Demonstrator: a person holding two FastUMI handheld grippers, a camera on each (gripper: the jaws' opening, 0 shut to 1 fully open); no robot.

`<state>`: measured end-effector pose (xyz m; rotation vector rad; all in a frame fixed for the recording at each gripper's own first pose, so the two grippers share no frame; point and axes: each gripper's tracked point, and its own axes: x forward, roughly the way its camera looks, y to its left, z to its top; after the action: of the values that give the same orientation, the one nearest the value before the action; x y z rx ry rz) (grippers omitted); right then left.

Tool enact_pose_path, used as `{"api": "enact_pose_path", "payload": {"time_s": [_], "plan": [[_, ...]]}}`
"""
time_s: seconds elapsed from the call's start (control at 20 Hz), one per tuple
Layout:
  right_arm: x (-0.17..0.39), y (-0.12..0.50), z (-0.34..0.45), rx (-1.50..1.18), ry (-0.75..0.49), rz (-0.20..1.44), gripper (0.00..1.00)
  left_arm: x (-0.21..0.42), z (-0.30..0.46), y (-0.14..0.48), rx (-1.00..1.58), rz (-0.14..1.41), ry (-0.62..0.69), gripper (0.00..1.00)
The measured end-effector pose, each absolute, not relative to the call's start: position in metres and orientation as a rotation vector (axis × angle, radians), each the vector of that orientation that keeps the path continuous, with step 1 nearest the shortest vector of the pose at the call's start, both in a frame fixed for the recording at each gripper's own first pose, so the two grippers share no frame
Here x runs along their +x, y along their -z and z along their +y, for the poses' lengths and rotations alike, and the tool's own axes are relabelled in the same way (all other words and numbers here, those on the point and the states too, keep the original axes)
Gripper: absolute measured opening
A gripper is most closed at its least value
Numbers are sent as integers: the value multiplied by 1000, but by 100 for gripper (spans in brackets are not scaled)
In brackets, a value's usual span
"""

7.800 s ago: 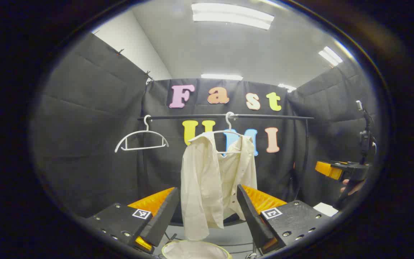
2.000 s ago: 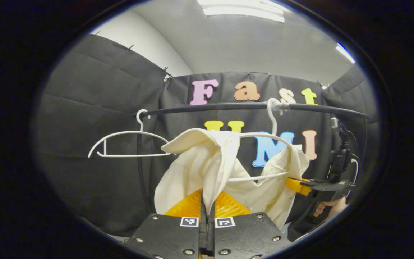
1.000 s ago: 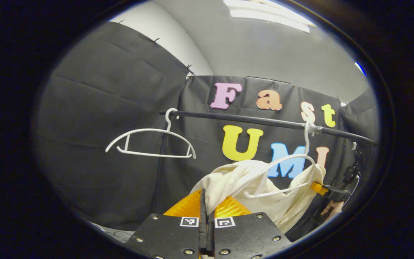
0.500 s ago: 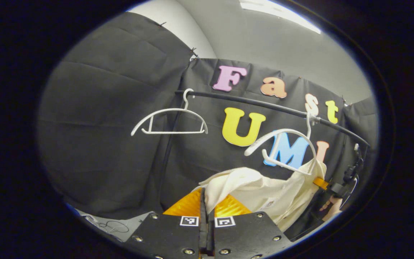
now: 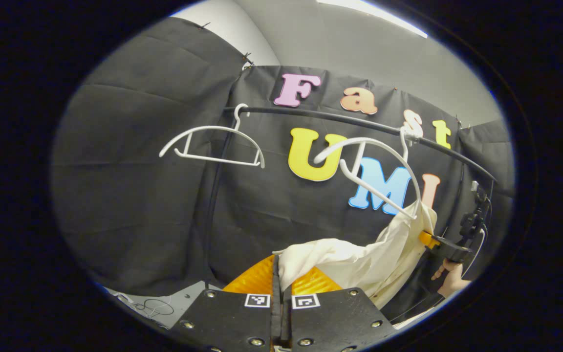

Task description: Grasp the clothes on the hanger with both hands and then place them into the laundry hamper below.

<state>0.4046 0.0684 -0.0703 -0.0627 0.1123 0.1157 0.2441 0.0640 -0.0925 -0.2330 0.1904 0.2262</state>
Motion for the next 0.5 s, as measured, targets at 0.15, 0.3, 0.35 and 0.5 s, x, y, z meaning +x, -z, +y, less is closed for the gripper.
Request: {"api": "enact_pose_path", "payload": {"time_s": [0.15,0.3,0.35,0.5], "plan": [[411,92,59,-59,-97,178,0,268,48,101,-220,209,-224,1],[400,106,59,-79,-138,198,0,284,32,102,-187,209,-226,0],[396,108,59,-85,-155,199,3,280,32,108,-183,214,-232,0],[388,115,56,-67,-186,215,3,280,31,122,-185,243,-262,0]]}}
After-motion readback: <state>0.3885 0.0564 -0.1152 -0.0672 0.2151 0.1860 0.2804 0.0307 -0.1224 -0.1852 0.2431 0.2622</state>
